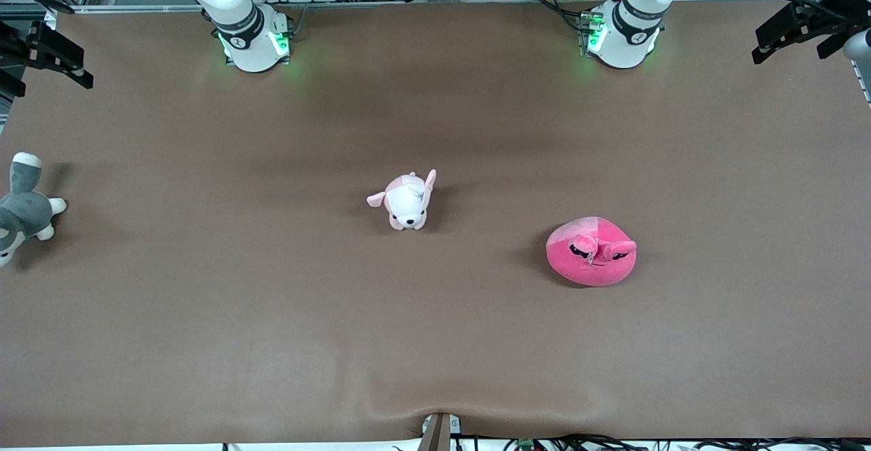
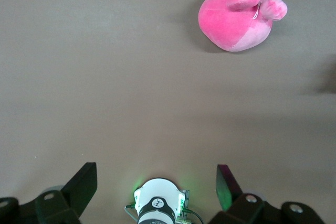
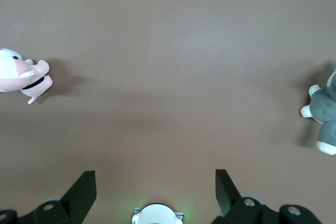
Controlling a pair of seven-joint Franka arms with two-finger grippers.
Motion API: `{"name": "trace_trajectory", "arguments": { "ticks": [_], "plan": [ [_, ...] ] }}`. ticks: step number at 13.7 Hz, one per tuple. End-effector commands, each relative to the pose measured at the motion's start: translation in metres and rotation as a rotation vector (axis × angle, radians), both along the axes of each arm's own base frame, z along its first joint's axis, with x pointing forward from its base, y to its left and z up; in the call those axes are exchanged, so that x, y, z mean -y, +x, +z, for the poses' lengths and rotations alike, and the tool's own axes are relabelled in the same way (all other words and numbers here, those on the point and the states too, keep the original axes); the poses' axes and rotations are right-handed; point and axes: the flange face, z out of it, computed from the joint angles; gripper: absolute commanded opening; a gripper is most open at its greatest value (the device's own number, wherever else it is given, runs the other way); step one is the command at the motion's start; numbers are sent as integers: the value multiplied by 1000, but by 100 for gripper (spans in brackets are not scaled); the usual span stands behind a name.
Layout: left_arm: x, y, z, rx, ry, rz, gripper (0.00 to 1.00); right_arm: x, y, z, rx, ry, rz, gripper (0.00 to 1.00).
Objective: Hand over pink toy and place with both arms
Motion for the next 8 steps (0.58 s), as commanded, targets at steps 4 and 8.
{"name": "trace_trajectory", "arguments": {
  "ticks": [4,8],
  "plan": [
    [-3,5,13,12,-1,-3,100,3,1,3,4,17,-5,100],
    [1,14,7,-3,-5,-6,100,3,1,3,4,17,-5,100]
  ]
}}
